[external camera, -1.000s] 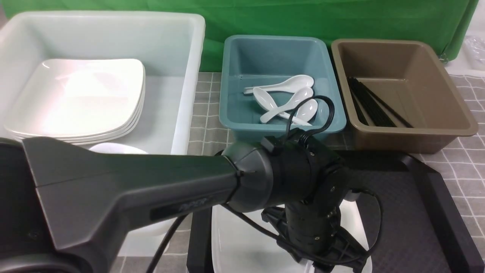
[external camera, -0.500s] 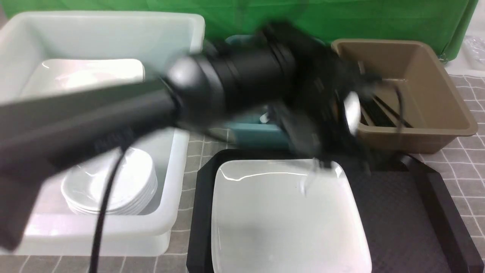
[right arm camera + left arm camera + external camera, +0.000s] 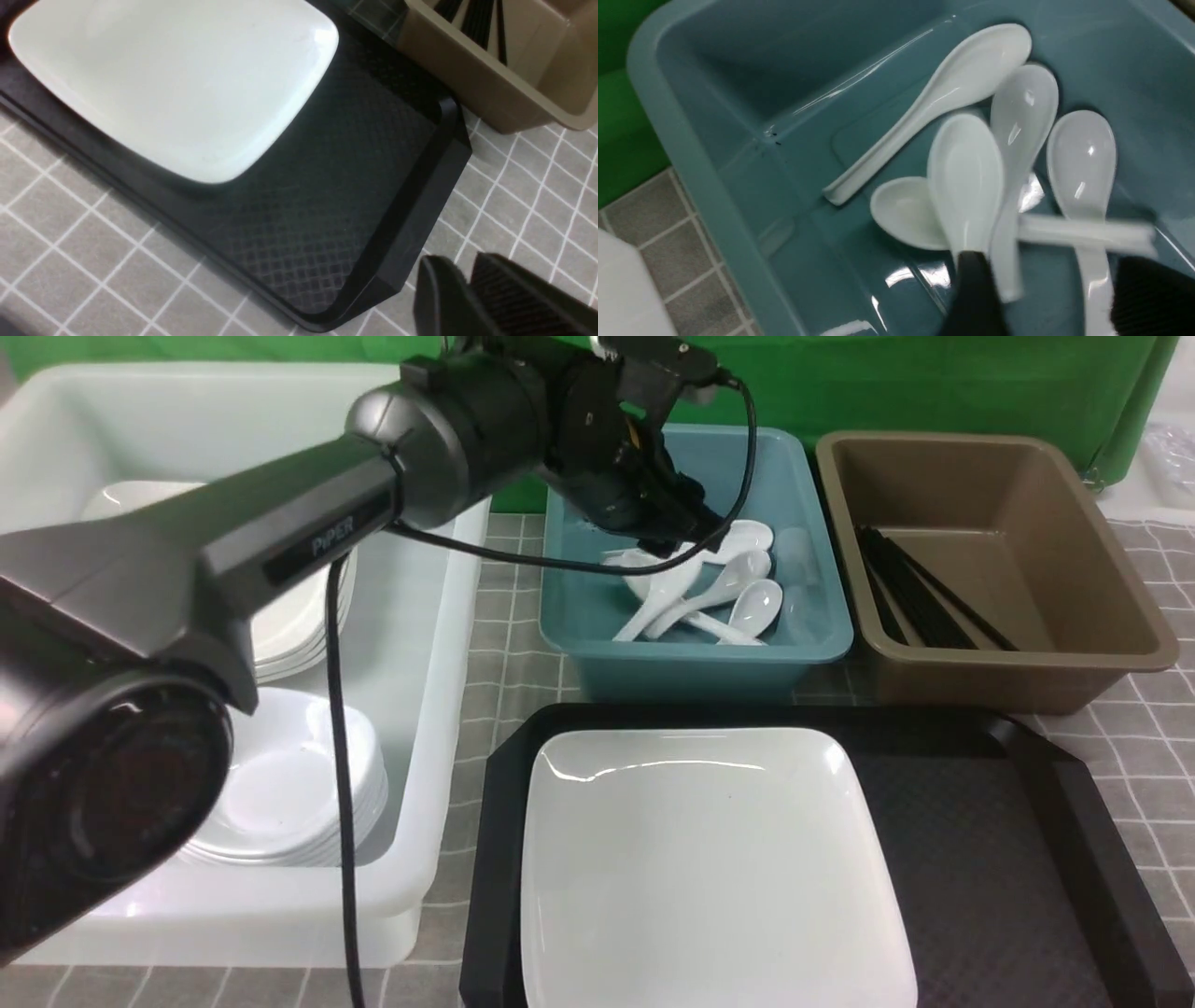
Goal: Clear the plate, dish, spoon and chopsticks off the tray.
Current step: Use the left arm to put the soup spoon into the small storage box in the middle, then use the left arm to grab a plate from the dinner plate
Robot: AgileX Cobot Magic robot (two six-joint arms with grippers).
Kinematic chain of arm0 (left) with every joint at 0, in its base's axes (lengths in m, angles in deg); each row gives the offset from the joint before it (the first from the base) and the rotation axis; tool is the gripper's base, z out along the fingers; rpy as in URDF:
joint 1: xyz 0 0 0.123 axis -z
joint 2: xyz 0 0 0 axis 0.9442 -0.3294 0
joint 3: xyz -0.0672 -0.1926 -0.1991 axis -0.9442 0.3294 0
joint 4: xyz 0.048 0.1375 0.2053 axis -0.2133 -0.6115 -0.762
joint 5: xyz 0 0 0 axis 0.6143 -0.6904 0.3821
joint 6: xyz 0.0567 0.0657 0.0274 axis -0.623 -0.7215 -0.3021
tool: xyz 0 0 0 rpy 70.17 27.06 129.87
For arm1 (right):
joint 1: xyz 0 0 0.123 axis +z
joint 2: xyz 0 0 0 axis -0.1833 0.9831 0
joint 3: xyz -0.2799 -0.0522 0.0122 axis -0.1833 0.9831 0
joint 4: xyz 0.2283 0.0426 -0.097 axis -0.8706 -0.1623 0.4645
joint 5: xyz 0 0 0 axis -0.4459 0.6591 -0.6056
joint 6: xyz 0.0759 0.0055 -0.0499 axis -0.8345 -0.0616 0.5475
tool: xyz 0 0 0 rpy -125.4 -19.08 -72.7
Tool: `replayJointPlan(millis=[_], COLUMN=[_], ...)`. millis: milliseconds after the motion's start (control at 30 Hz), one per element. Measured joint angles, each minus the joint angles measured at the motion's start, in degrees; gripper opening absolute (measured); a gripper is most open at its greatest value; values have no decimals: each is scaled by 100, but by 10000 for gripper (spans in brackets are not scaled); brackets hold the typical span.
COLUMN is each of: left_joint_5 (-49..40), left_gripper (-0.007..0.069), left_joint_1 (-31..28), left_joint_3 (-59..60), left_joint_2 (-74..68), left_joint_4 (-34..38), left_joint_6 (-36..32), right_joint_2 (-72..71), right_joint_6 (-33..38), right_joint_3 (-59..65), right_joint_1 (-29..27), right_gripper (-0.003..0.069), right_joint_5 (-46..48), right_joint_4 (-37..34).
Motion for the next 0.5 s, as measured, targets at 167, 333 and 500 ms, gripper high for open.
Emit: replayJointPlan(millis=[167,333,500], left_joint_5=[-508,-2195,-3049], left_gripper=[609,475,69], left_joint_1=[22,170,780], left_joint_3=[-7,3,1157], left_joint_2=[341,1019,2059], left_joint_4=[21,18,215], left_joint_6=[8,-177,-1242], right_joint_2=[-6,-6,-11], right_joint_6=[0,0,106], right_joint_3=[0,0,0], right_joint_1=[0,0,0], right_gripper=[142,144,144], right_joint_5=[-5,-46,-90], right_joint_4=[-19,-19,-23])
